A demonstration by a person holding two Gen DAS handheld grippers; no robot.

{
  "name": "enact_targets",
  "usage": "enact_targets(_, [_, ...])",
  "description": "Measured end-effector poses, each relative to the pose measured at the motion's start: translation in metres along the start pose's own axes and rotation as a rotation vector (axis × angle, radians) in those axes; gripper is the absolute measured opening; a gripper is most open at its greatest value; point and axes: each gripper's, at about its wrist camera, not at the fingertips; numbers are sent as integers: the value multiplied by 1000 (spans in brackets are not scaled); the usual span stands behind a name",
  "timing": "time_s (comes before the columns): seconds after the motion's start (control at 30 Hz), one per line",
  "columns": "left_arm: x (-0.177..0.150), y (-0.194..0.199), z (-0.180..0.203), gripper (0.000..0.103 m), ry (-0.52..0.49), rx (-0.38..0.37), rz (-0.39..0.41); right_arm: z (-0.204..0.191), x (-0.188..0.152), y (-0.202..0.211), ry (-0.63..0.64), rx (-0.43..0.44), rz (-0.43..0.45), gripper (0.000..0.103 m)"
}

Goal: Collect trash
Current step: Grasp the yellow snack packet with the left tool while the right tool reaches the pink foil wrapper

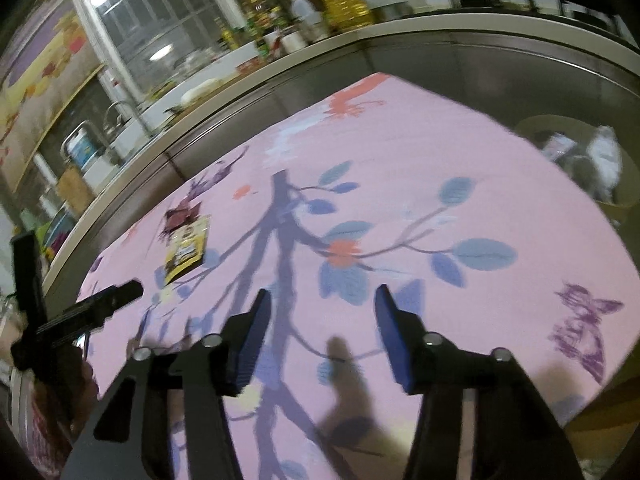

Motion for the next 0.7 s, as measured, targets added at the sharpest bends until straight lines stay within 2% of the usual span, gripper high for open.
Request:
enact_targets(0.03, [4,-1,-13,86,42,-25,-9,-5,2,-4,13,19,-8,37])
enact_targets(0.13, [16,-8,-38,79,135,-122,-34,-28,13,-19,71,76,-25,30])
enact_targets(0.2, [22,-14,-43,75,160,-173,-50,-44,21,-33,111,99,-38,27])
enact_targets(0.37, [35,-33,-44,74,194,-245,-83,-89,43,-67,218,152,-57,25])
enact_targets(0.5, [39,-46,-52,74,258,-314,-111,-129,52,-102,358,145,-78,25])
enact_targets(0.7, [43,-67,-64,74,344,-430,-147,-151,45,-138,479,120,-131,25])
Point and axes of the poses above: each gripper's, at about its wrist camera, not at the fingertips, and y roughly against the way its jaws point, z to its right, x to its top, and after that the axes turned 5 degrees about -x, right-handed
